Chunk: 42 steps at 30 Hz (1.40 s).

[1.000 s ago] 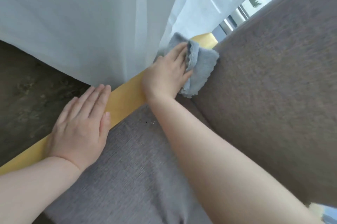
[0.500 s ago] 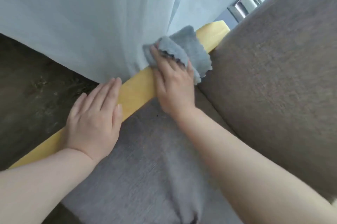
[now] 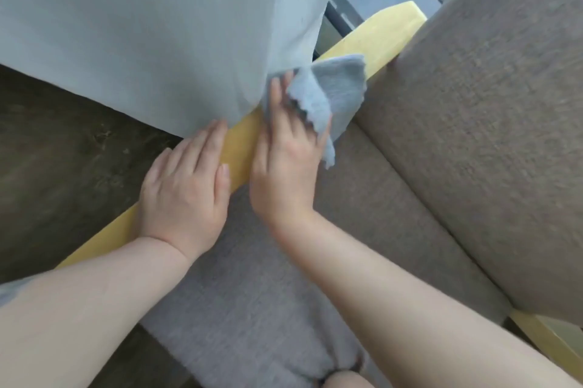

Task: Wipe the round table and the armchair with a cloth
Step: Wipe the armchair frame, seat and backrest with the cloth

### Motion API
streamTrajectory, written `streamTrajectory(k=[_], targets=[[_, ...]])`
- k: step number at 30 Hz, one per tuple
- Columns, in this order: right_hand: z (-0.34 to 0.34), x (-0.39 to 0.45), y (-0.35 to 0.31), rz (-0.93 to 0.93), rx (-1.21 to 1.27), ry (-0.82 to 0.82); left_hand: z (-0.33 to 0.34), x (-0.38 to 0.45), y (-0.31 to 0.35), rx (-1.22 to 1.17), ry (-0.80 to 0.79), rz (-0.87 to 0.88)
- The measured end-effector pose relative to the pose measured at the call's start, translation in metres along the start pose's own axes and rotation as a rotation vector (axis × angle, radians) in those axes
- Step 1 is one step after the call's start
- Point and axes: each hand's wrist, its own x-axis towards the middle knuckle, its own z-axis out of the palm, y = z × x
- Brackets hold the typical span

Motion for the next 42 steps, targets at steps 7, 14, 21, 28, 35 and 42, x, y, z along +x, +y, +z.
streamTrajectory(k=[7,14,21,28,35,42], targets=[[-0.035,0.071,0.063,-0.197,-0.186,-0.130,-0.002,0.002,0.002,-0.017,-0.005,0.004],[-0.004,0.012,0.017,-0.581,-0.232,-0.247,0.002,0.001,0.000,0.000,0.035,-0.049],[0.008,-0.018,0.001,-0.046,-0.145,0.003,0.004,0.000,-0.002,-0.075,-0.015,-0.035],[-0.015,0.005,0.007,-0.064,-0.288,-0.107,-0.018,-0.025,-0.031,-0.149,-0.188,0.078],[0.018,-0.115,-0.055,-0.420,-0.197,-0.409,-0.031,-0.098,-0.107,-0.105,-0.179,-0.038],[0.048,-0.136,-0.081,-0.177,-0.063,-0.197,-0.026,-0.110,-0.105,-0.116,-0.040,-0.143]])
